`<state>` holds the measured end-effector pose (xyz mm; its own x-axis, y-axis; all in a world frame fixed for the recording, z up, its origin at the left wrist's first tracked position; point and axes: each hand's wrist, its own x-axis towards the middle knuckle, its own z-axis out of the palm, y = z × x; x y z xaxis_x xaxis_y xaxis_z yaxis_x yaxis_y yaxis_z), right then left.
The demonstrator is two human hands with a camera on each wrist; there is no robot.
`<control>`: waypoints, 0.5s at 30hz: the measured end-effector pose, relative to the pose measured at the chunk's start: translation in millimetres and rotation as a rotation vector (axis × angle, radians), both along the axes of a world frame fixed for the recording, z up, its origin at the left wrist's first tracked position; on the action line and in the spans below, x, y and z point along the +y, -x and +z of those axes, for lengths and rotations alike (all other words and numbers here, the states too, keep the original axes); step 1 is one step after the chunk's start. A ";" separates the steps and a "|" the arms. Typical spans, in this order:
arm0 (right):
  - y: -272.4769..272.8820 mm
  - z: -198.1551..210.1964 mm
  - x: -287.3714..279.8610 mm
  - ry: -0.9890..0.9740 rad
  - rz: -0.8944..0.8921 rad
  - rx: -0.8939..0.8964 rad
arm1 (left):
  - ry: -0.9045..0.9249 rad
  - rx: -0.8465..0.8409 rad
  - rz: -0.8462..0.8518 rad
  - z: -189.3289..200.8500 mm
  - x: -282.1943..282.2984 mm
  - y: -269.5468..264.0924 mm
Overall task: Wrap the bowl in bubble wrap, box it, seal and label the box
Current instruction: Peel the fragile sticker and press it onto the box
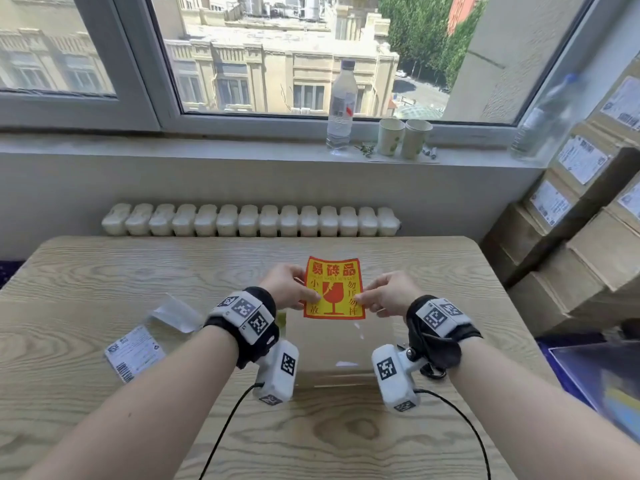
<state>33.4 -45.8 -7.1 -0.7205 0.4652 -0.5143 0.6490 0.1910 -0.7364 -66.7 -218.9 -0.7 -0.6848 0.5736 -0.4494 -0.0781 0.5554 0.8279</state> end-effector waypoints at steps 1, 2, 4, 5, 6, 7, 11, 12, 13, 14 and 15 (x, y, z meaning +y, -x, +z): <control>-2.8 -2.1 0.6 -0.011 0.021 -0.023 | 0.023 0.017 -0.019 -3.8 0.3 -4.1; -6.0 -5.0 1.2 -0.020 0.043 -0.047 | 0.038 0.033 -0.033 -8.7 0.6 -8.2; -12.0 -12.4 2.3 -0.039 0.067 -0.091 | 0.068 0.063 -0.043 -18.5 1.6 -15.5; -14.6 -16.3 2.7 -0.050 0.073 -0.110 | 0.084 0.071 -0.043 -22.8 1.5 -18.4; -16.8 -19.9 2.7 -0.062 0.078 -0.128 | 0.102 0.073 -0.044 -26.5 1.7 -20.7; -18.8 -23.3 2.3 -0.075 0.085 -0.141 | 0.120 0.074 -0.044 -30.1 1.5 -22.8; -24.6 -33.9 -2.0 -0.139 0.118 -0.175 | 0.215 0.171 -0.060 -40.6 1.7 -30.0; -25.0 -35.7 -3.4 -0.159 0.121 -0.184 | 0.241 0.201 -0.064 -42.4 1.7 -31.1; -25.1 -37.5 -4.4 -0.175 0.121 -0.189 | 0.256 0.219 -0.065 -44.2 1.5 -32.1; -24.7 -39.5 -5.1 -0.189 0.123 -0.196 | 0.265 0.227 -0.064 -45.4 1.4 -32.7; -24.3 -40.8 -5.5 -0.202 0.127 -0.206 | 0.272 0.236 -0.068 -46.7 1.6 -32.9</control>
